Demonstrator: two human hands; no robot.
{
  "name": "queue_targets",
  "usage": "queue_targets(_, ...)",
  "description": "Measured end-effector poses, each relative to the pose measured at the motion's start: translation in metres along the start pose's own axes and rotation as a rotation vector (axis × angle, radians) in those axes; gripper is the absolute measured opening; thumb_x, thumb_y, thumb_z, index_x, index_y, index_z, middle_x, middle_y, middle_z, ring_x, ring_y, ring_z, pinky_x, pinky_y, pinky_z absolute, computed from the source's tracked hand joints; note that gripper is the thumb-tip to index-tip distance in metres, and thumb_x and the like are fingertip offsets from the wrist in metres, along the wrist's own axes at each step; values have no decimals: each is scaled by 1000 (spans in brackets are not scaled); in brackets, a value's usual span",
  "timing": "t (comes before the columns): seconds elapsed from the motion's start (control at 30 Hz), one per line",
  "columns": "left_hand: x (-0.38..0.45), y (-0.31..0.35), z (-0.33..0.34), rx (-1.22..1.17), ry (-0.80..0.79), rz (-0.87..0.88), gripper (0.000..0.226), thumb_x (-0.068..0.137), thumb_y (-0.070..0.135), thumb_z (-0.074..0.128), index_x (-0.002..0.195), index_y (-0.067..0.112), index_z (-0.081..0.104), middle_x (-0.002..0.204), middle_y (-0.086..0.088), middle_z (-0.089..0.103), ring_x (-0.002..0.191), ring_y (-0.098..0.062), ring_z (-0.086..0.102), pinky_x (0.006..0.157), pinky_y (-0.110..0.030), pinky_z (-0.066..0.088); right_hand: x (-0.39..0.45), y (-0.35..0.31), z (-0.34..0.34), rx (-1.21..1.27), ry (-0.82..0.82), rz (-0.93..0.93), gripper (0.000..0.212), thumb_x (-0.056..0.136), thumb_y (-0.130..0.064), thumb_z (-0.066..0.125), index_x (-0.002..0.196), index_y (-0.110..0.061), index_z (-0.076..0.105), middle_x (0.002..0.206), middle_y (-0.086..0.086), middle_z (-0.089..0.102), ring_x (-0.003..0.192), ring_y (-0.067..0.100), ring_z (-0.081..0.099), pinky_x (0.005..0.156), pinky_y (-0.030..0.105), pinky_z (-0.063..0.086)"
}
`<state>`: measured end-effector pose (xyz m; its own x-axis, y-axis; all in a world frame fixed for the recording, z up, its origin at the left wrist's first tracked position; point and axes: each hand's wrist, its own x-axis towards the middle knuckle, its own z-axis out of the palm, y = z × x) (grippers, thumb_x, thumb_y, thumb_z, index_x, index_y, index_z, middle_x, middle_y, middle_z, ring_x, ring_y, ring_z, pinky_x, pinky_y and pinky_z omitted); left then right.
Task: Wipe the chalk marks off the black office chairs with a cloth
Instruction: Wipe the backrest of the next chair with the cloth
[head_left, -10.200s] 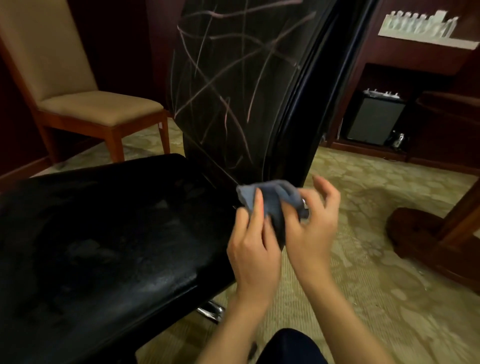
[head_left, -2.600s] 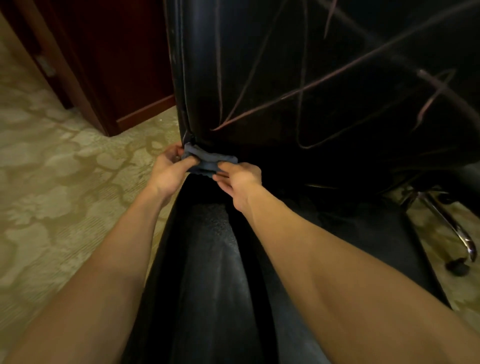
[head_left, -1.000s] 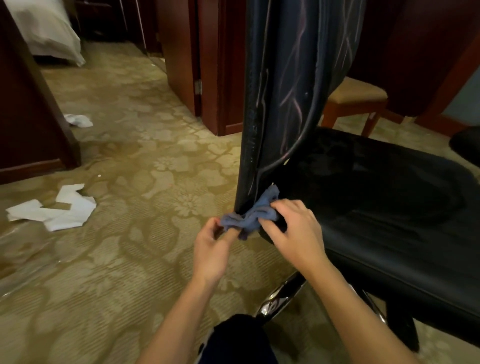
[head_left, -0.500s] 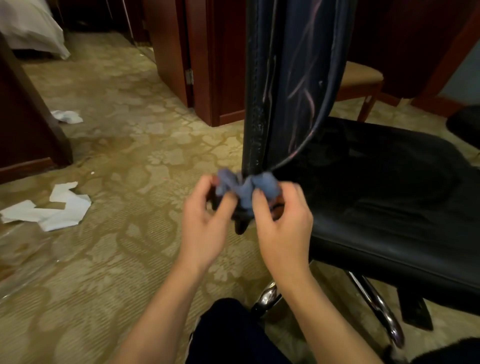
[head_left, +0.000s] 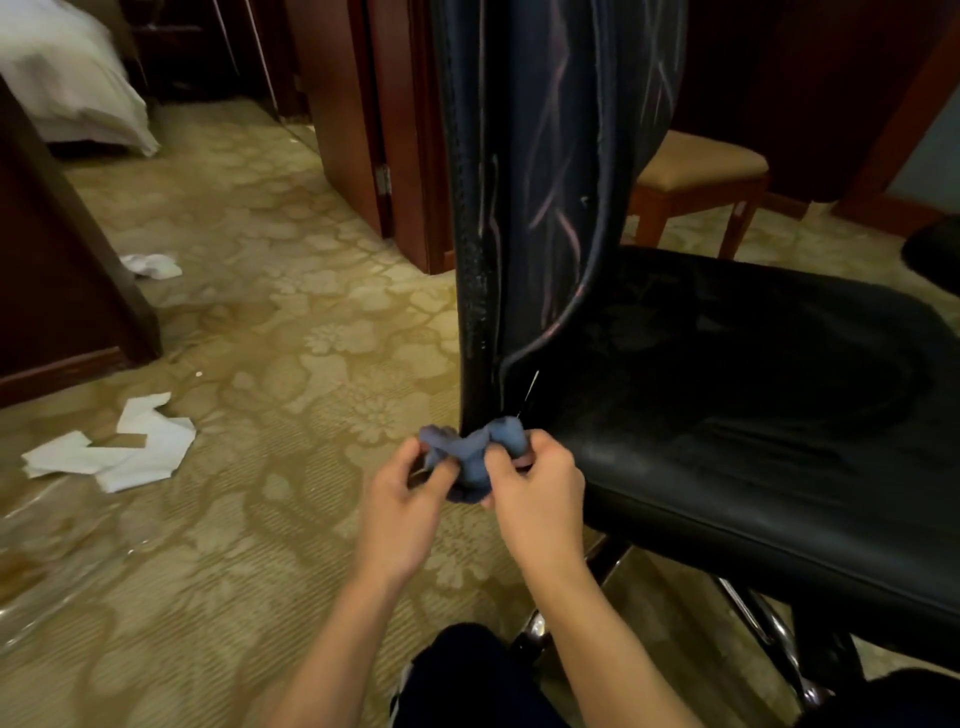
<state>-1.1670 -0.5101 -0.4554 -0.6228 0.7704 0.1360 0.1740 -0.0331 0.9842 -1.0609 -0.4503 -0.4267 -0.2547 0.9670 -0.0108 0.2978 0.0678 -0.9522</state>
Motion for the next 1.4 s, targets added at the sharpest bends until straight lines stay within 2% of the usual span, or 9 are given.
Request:
queue_targets(0.2, -1, 21, 8, 255, 330, 3, 15, 87, 30, 72, 84, 42, 64, 98, 7, 49, 103, -17, 53, 93, -39, 46, 3, -11, -16, 139, -1, 39, 12, 92, -23, 66, 87, -12, 68, 76, 6, 71, 54, 5, 66, 49, 12, 45)
queue_targets(0.37, 7, 69, 16, -147, 337, -3, 18, 91, 16, 69, 75, 25, 65, 64, 8, 57, 65, -9, 53, 61, -24, 43, 7, -42, -14, 400, 38, 19, 20, 90, -21, 68, 82, -2, 65, 64, 5, 67, 50, 11, 62, 58, 32, 50)
queue_targets(0.5, 23, 122, 8, -246, 370, 209, 19, 94, 6, 64, 81, 20, 62, 69, 11, 62, 66, 1, 57, 56, -12, 43, 7, -83, -24, 492, 5, -132, 18, 91, -25, 68, 81, -10, 70, 64, 2, 69, 51, 9, 62, 53, 21, 45)
queue_targets(0.63, 31, 115, 11, -193, 323, 181, 8, 96, 7, 60, 91, 13, 63, 80, -8, 63, 75, -10, 57, 62, -23, 45, 10, -80, -17, 448, 44, -146, 16, 91, -23, 68, 79, -13, 69, 62, 2, 66, 50, 7, 61, 49, 17, 45)
queue_targets(0.77, 21, 51, 11, -15, 277, -21, 26, 92, 5, 63, 87, 30, 67, 84, 3, 73, 84, -13, 67, 77, -38, 51, 7, -32, 4, 254, 129, 28, 12, 87, -21, 70, 76, -17, 67, 64, 0, 67, 57, 9, 65, 62, 38, 57)
queue_targets(0.87, 17, 33, 11, -58, 279, -155, 21, 94, 5, 62, 87, 24, 67, 81, 6, 74, 87, -16, 70, 74, -32, 51, 9, -16, 13, 202, 94, 115, 16, 88, -23, 70, 74, -20, 65, 66, -2, 68, 60, 8, 66, 67, 40, 59)
queue_targets(1.03, 44, 69, 12, -161, 326, -44, 15, 94, 3, 61, 84, 15, 61, 77, 3, 65, 77, -10, 60, 76, -35, 47, 22, -45, 7, 332, 71, 47, 19, 90, -22, 70, 76, -9, 68, 68, 5, 70, 54, 10, 67, 50, 17, 48)
queue_targets(1.23, 68, 104, 6, -173, 228, 50, 24, 82, 23, 62, 91, 2, 56, 90, -28, 62, 85, -27, 59, 86, -60, 49, 27, -86, 1, 471, 78, -30, 16, 91, -24, 69, 79, -13, 69, 67, 1, 71, 50, 12, 65, 54, 22, 52)
queue_targets(1.4, 48, 105, 2, -153, 218, 25, 8, 94, 3, 61, 94, -4, 58, 92, -29, 66, 83, -27, 61, 90, -61, 48, 14, -82, -5, 453, 54, -35, 12, 91, -20, 68, 79, -15, 68, 66, -4, 70, 50, 11, 64, 53, 20, 48)
